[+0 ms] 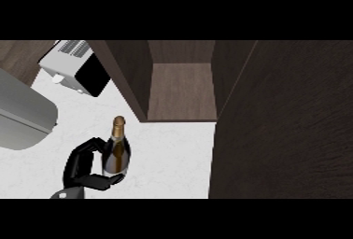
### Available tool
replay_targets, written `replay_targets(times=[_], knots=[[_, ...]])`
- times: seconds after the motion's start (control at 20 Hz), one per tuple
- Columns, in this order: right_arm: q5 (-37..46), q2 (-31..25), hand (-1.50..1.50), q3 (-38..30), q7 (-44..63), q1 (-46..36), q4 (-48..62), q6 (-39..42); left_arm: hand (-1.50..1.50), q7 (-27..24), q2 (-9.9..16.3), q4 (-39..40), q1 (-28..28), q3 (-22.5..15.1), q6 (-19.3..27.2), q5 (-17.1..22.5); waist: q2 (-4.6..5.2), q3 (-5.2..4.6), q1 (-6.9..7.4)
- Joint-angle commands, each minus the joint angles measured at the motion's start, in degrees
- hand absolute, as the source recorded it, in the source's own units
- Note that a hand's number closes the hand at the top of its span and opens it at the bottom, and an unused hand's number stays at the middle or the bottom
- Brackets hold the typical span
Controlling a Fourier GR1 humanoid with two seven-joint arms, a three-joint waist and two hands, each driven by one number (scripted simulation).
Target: Pick up the wine, place it into the cabinet and close the cabinet
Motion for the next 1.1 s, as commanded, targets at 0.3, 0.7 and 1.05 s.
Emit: replay_targets(times=[0.3, 0.7, 1.05], knots=[[-0.9, 0.2, -1.5, 0.6, 0.3, 3.8, -5.8, 0.9, 1.5, 17.0, -5.2, -15.2, -1.5, -6.5, 11.1, -3.5, -0.1, 0.03, 0.17], [-5.7, -1.0, -1.5, -2.5, 3.3, 2.0, -5.9, 0.6, 1.5, 29.5, -5.3, -22.3, -5.7, -16.5, 21.1, -0.9, -0.03, 0.01, -0.02], [-5.0, -0.5, -1.5, -1.8, 1.4, 4.5, -7.7, 1.9, 1.5, 31.0, -5.3, -15.2, -12.3, -22.2, 28.5, -5.7, 0.1, -0.03, -0.87]])
